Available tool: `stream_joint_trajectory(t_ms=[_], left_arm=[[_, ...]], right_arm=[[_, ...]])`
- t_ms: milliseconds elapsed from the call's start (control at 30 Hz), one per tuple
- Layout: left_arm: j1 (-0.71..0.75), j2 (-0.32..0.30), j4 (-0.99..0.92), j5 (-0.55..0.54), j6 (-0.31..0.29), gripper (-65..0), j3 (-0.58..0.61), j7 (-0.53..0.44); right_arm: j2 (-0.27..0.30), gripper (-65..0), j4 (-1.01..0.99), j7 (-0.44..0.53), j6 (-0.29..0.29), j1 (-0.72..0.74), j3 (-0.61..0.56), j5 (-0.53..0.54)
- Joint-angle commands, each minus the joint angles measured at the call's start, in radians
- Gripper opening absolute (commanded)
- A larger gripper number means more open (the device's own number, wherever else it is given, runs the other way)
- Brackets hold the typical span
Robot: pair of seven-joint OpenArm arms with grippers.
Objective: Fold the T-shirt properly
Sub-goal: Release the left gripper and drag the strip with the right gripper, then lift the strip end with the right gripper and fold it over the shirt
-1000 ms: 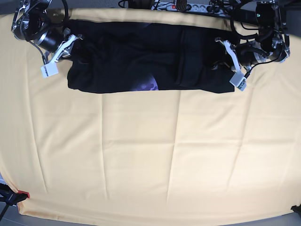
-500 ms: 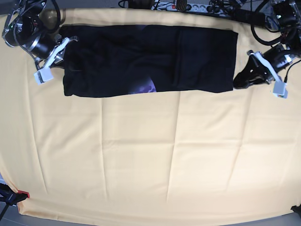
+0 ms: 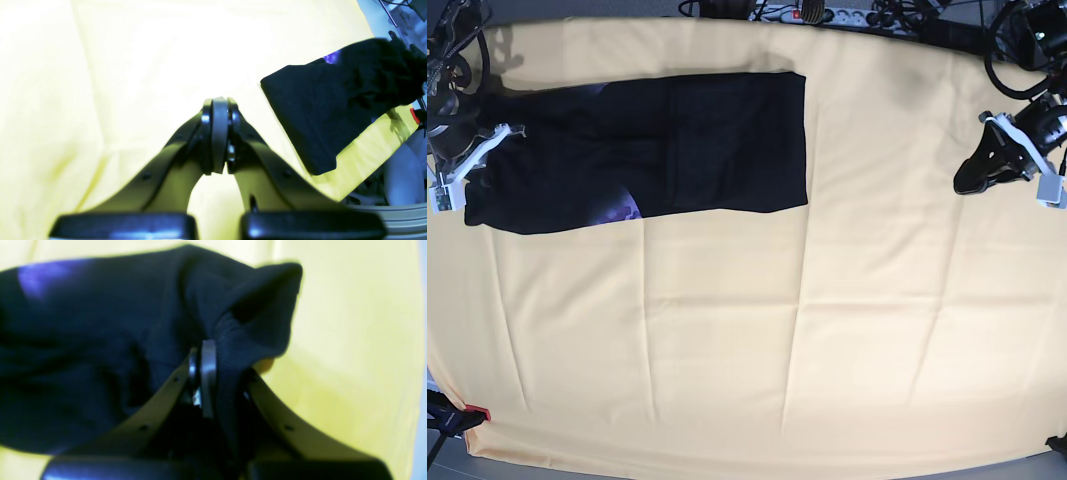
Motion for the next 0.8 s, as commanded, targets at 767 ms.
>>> stream_joint_trajectory(t_ms=[767], left_arm=[[-0.002,-0.005,0.017,-0.029,-0.003,-65.0,-0.006,-0.018]], right_arm=[[-0.354,-65.0,0.105,0.022,0.222,0.009,-0.424,0.278]])
